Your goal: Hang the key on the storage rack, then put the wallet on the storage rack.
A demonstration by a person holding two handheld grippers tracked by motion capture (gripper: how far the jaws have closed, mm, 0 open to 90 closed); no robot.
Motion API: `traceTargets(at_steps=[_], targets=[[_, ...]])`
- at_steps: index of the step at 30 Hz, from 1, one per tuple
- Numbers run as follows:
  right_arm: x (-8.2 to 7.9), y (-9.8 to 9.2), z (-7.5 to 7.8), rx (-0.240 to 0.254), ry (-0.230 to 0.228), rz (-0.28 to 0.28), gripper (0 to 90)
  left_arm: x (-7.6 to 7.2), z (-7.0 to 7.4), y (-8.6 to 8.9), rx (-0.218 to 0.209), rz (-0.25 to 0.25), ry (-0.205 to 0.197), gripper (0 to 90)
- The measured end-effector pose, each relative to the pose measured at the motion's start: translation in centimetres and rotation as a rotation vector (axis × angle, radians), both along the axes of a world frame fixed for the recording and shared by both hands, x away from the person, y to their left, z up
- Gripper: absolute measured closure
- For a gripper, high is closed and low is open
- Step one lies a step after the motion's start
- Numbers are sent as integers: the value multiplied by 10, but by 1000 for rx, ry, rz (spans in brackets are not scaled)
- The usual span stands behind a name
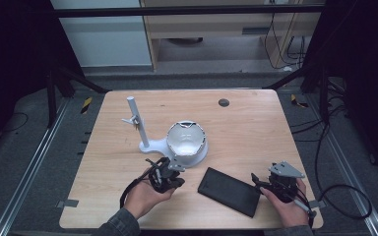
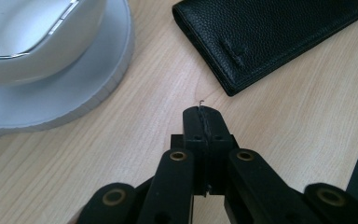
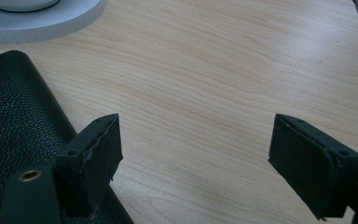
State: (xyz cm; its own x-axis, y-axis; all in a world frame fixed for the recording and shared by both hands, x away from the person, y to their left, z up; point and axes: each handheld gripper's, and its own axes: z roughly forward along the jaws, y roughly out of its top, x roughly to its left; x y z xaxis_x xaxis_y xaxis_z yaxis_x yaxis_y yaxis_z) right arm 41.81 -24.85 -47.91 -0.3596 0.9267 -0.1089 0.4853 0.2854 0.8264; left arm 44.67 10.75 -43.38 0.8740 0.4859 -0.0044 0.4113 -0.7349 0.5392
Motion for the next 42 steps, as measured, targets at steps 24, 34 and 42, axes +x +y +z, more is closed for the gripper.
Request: traceTargets(at_steps=[24,34,42], targets=[[1,-1,0,7,9,5,165,7,-29,-33,63,-62,68,900],[1,-1,0,6,10,4,163,10,-36,-40,78,-76,91,900],[1,-2,0,5,5,4,163,11,-37,-43,83,-85,98,899]])
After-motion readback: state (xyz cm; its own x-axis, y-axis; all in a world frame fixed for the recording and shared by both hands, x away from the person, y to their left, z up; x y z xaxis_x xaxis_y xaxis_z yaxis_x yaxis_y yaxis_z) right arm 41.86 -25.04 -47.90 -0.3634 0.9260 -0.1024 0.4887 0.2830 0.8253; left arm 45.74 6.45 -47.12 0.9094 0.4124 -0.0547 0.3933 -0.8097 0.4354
